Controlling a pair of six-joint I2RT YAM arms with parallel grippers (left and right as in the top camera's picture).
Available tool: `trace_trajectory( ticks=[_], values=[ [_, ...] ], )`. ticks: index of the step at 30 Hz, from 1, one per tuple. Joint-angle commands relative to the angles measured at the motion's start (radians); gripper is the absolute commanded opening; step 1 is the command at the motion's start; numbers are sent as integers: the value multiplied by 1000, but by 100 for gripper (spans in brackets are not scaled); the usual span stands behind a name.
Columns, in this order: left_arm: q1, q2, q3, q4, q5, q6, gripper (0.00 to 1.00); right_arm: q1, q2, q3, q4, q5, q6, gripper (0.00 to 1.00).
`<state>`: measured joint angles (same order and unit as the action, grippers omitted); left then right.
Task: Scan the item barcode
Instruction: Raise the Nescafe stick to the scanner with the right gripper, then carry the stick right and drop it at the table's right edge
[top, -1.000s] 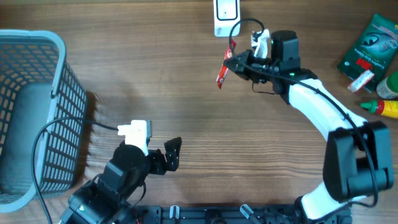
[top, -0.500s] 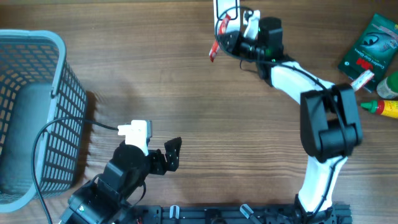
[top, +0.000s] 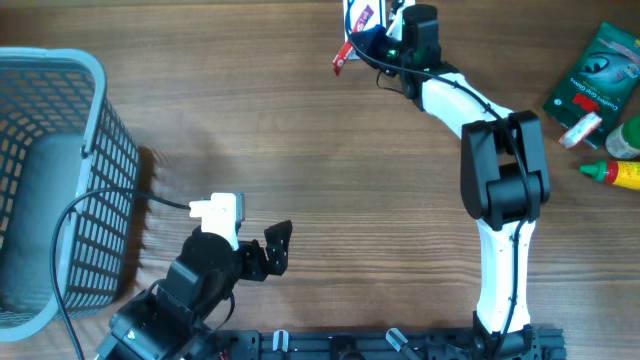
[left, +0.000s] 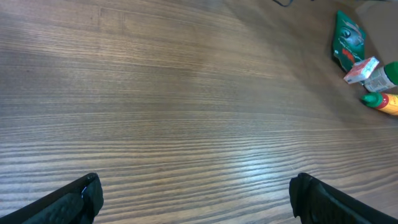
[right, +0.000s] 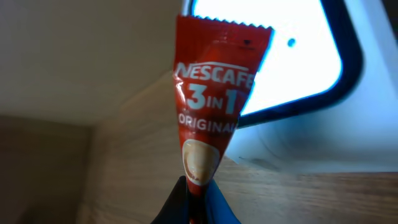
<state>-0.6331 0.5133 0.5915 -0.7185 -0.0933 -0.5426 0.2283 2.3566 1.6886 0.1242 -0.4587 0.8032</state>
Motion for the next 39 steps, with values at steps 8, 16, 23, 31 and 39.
trace_trajectory(
  ticks=[8,16,23,31,39],
  values=[
    [-2,-3,14,2,-13,15,100,-135,-332,112,-679,370,-354,5],
    [-2,-3,14,2,-13,15,100,-439,-356,60,-871,802,-374,5],
    [-2,-3,14,2,-13,15,100,-609,-172,48,-880,744,-468,15],
    [-2,-3,14,2,-13,15,100,-580,-423,235,-1063,551,-396,100],
    [-2,-3,14,2,-13,15,100,-554,-920,245,-1177,101,-512,100]
  ],
)
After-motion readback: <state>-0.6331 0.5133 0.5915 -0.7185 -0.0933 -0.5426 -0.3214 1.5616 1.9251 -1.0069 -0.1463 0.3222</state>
